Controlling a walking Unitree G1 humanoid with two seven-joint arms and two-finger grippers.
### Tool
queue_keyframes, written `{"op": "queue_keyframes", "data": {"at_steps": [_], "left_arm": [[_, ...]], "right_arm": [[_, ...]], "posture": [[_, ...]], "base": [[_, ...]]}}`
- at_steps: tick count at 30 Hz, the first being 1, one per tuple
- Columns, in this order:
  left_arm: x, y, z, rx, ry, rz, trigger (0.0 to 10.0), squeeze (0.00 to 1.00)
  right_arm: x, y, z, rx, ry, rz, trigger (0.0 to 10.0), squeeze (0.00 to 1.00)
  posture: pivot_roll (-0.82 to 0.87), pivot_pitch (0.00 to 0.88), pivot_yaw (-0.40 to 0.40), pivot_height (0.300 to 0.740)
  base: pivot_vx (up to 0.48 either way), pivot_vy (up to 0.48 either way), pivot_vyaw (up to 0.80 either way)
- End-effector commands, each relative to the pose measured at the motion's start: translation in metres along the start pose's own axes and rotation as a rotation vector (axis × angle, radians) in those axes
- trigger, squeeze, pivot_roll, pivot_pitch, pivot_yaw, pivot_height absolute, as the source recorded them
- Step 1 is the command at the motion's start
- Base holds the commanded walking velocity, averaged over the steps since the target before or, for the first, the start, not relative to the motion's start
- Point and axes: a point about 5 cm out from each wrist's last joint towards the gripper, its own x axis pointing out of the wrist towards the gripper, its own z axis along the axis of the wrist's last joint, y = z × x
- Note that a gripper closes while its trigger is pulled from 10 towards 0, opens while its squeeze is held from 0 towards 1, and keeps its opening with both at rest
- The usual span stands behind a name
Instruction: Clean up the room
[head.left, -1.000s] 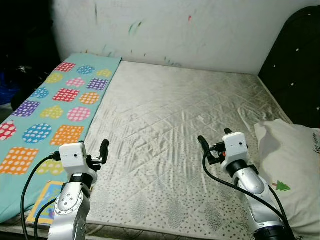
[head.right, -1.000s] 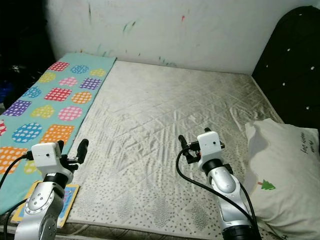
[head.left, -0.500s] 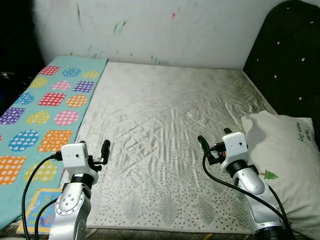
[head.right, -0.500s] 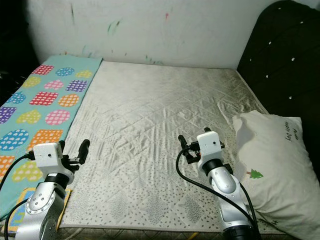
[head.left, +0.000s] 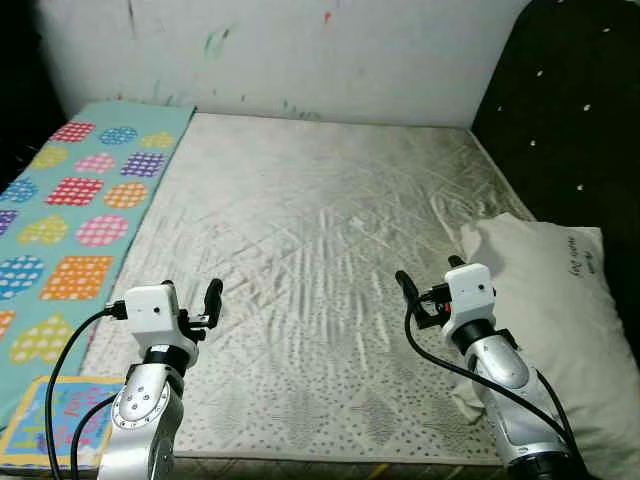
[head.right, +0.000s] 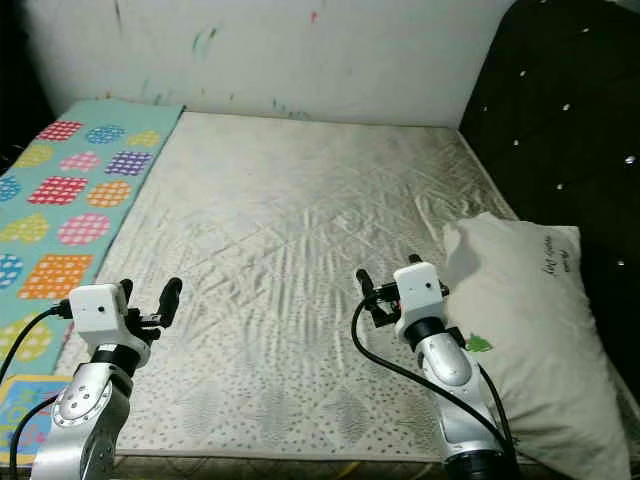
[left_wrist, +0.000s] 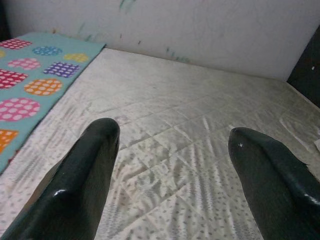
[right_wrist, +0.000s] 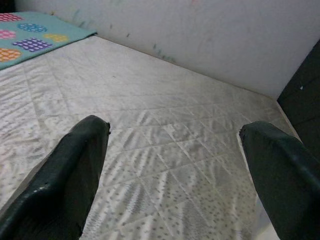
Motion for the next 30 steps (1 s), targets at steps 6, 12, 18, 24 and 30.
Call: {"op": "queue_keyframes", "data": {"at_steps": [6, 12, 18, 24, 30], "left_arm": [[0.0011, -0.0008, 0.0013, 0.01, -0.003, -0.008, 10.0, 0.0], [0.0008, -0.0002, 0.0012, 0.012, -0.001, -0.009, 10.0, 0.0], [0.0006, -0.0004, 0.0012, 0.012, 0.001, -0.009, 10.0, 0.0], [0.001, -0.0006, 0.0014, 0.014, 0.002, -0.01, 10.0, 0.0], [0.0014, -0.0008, 0.0012, 0.011, 0.002, -0.009, 10.0, 0.0]], "right_arm": [[-0.0003, -0.0015, -0.0006, -0.004, 0.003, -0.005, 10.0, 0.0], [-0.0007, -0.0008, -0.0007, -0.003, 0.003, -0.004, 10.0, 0.0], [-0.0011, -0.0008, -0.0006, -0.004, 0.002, -0.004, 10.0, 0.0], [-0.0008, -0.0007, -0.0004, -0.004, 0.002, -0.005, 10.0, 0.0], [-0.0007, -0.0008, -0.0005, -0.005, 0.003, -0.004, 10.0, 0.0]], "posture": [[-0.09, 0.0, -0.04, 0.74], [-0.09, 0.0, -0.038, 0.74], [-0.09, 0.0, -0.038, 0.74], [-0.09, 0.0, -0.039, 0.74], [-0.09, 0.0, -0.04, 0.74]], "base": [[0.0, -0.297, 0.0], [0.0, -0.298, 0.0], [0.0, -0.297, 0.0], [0.0, -0.298, 0.0], [0.0, -0.321, 0.0]]}}
